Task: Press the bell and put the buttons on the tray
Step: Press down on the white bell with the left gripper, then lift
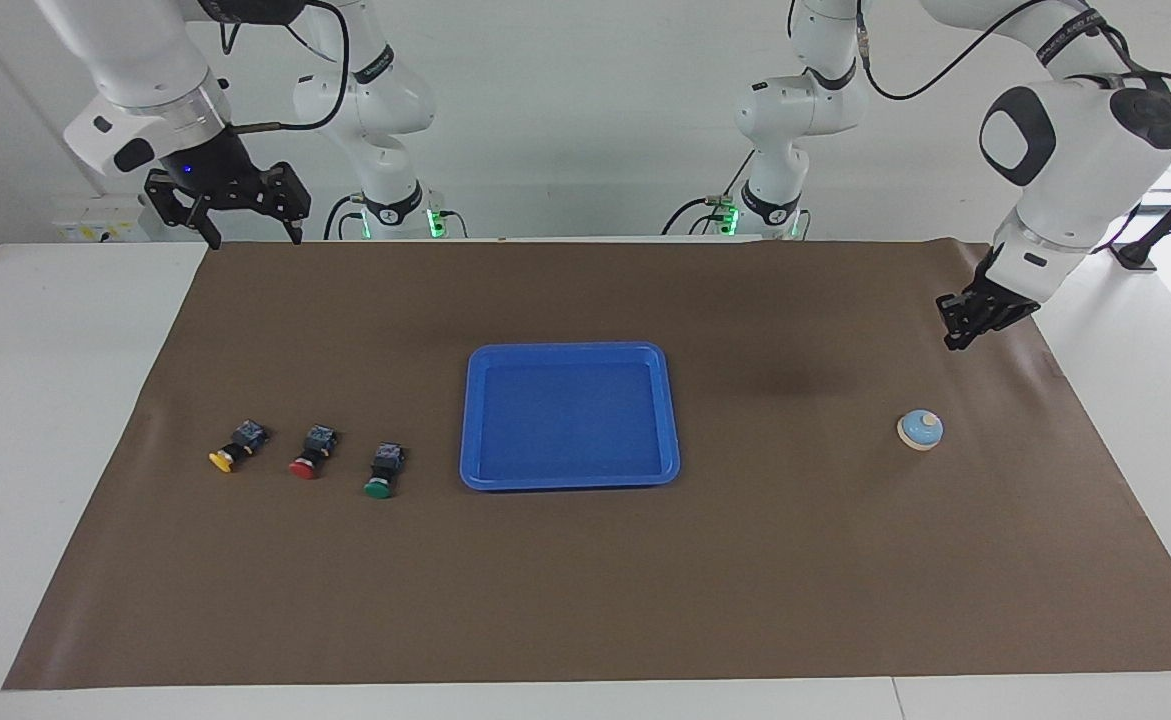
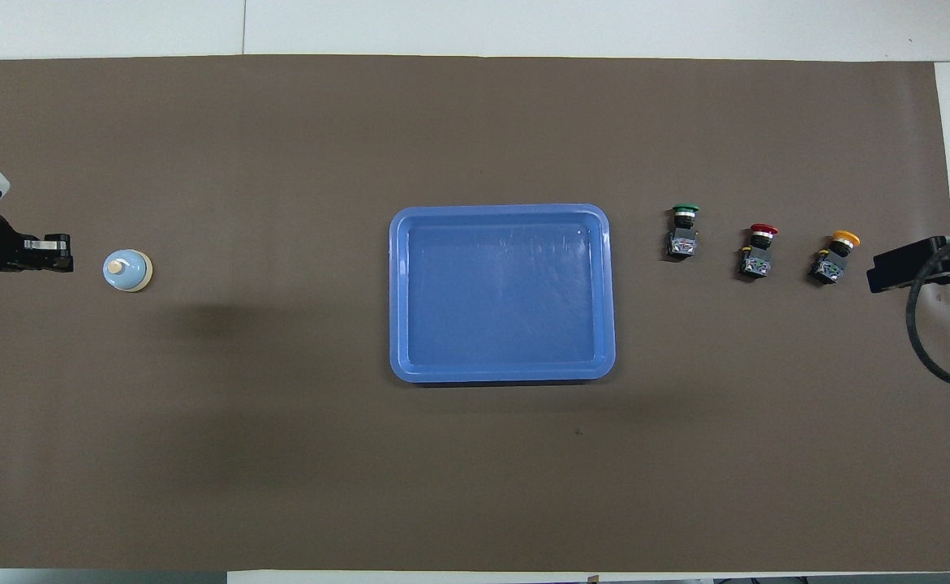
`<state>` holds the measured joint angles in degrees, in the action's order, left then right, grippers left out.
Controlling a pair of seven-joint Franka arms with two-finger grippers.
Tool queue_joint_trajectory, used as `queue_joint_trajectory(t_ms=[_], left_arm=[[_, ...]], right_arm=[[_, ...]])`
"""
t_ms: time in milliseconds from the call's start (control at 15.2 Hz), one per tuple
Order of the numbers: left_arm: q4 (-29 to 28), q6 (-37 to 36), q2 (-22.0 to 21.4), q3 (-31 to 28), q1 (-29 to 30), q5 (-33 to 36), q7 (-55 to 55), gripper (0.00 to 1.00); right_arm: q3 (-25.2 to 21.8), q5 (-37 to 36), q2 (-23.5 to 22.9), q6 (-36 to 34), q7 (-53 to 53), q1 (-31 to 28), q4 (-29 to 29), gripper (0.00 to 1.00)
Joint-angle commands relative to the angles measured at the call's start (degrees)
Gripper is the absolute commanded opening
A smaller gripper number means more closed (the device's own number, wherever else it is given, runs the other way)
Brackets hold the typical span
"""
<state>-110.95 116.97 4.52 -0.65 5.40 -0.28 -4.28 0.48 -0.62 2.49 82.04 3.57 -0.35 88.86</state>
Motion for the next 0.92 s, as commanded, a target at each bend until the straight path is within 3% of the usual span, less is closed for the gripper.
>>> queue_joint_trajectory(t_ms=[0, 263, 853], left_arm=[[-1.0, 5.1, 2.4, 0.4, 0.7, 0.5, -0.6, 0.0], [-5.1, 12.1, 3.3, 0.3, 0.8, 0.5, -0.6, 0.0], [-5.4, 16.5, 9.1, 0.3, 1.5, 0.5, -0.5, 0.0]], right_arm=[[0.3, 1.5, 1.5, -0.3, 1.1, -0.9, 1.6, 1.0], [0.3, 1.5, 1.5, -0.3, 1.1, -0.9, 1.6, 1.0], [0.3, 1.5, 1.5, -0.3, 1.1, -0.9, 1.6, 1.0]])
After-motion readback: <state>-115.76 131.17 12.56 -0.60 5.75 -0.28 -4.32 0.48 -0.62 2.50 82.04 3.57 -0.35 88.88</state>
